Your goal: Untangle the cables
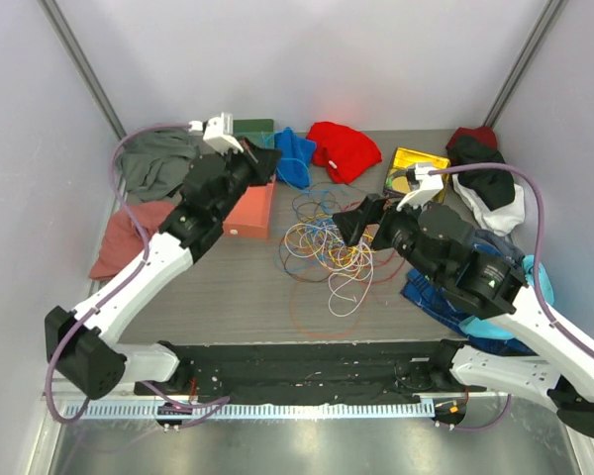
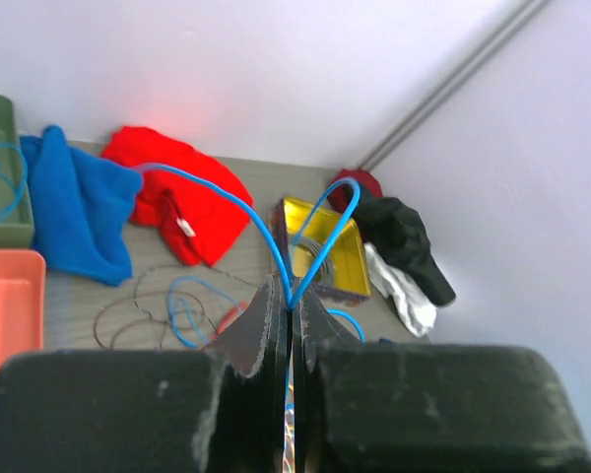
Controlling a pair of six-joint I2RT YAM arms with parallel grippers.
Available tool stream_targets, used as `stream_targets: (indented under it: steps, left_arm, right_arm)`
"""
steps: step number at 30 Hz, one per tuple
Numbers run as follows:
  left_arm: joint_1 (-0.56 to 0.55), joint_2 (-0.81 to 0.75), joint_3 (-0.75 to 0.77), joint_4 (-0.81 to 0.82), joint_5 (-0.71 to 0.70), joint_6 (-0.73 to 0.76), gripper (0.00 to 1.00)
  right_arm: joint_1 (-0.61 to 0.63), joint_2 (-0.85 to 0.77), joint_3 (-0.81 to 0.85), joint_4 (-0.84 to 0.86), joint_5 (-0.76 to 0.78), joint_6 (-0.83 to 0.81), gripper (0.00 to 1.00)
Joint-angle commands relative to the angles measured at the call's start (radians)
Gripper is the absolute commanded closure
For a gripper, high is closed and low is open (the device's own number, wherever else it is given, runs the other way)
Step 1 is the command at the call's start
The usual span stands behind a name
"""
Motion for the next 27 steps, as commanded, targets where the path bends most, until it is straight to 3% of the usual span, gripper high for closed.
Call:
stream_targets:
  steps: [1, 15, 27]
  left_arm:
    - [0.051, 0.08, 0.179, -0.04, 0.025, 0.004, 1.0]
    - [0.229, 0.44, 0.698, -0.091, 0.03, 0.059, 1.0]
    - [0.4, 0.736, 0.865, 0.022, 0.146, -0.077, 0.99]
  right_arm:
    - [0.003, -0.05, -0.016, 0.01, 0.054, -0.052, 0.0]
    - [0.003, -0.05, -0.124, 0.045, 0.126, -0.104, 0.0]
    - [0.003, -0.065, -0.227, 0.128, 0.215, -0.147, 0.0]
